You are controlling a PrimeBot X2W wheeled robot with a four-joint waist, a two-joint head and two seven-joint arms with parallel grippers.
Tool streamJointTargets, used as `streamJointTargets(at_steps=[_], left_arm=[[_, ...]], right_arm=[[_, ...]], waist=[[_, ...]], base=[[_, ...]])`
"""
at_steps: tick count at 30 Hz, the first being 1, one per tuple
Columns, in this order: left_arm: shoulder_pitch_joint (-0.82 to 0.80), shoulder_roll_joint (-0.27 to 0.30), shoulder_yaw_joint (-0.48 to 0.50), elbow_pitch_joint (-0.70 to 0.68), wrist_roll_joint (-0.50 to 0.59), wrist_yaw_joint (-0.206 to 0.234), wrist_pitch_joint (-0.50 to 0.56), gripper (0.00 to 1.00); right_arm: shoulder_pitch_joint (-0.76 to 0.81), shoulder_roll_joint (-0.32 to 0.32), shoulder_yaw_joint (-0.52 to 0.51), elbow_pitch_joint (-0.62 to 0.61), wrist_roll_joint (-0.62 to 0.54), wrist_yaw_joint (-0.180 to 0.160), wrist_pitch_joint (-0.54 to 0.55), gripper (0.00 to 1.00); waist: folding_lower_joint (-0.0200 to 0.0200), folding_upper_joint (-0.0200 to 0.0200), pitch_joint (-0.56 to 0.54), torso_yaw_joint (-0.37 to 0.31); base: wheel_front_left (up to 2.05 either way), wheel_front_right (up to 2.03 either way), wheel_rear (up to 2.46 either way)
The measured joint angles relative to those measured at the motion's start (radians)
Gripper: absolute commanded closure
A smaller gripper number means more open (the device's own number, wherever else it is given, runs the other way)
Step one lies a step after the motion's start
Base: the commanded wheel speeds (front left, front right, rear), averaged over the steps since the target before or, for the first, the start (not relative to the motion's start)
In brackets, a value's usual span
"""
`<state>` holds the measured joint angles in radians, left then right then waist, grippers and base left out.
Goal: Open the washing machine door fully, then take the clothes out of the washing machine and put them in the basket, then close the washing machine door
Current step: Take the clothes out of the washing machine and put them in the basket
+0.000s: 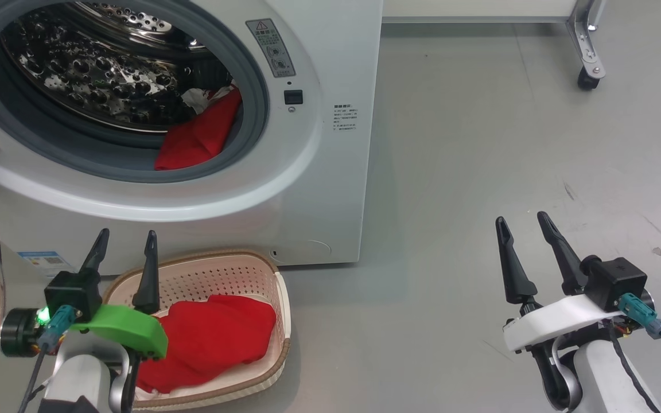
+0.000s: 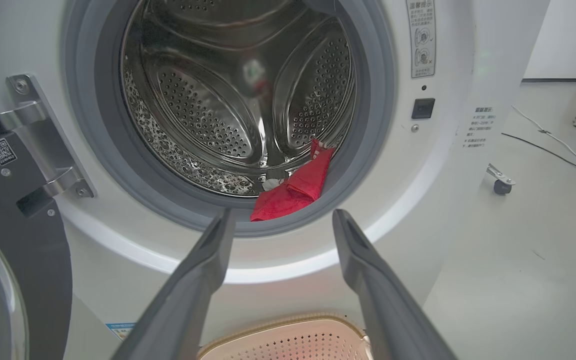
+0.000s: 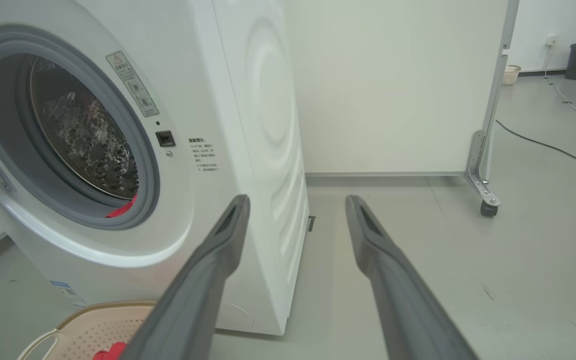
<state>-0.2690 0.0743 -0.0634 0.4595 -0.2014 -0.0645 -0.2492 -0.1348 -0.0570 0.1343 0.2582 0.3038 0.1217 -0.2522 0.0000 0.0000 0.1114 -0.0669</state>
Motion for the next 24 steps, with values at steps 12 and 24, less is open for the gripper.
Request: streamJointTargets(at_steps=[12,24], left_arm=[[0.062,-0.014,0.012,-0.075,-0.009,0.008,0.000,0.00],[0.090,-0.018,0.016,-0.118,-0.008,0.011,0.000,0.00]], right_arm=[[0.004,0.000,-0.001,-0.012,0.000,0.000,0.000,0.00],[0.005,0.000,-0.001,-0.019,0.000,0.000,0.000,0.00]], waist=[[0.0000,0.0000,0.003,-0.003],[0.0000,0.0000,0.007,-0.006]], base=[[0.00,0.00,0.00],[0.00,0.00,0.00]])
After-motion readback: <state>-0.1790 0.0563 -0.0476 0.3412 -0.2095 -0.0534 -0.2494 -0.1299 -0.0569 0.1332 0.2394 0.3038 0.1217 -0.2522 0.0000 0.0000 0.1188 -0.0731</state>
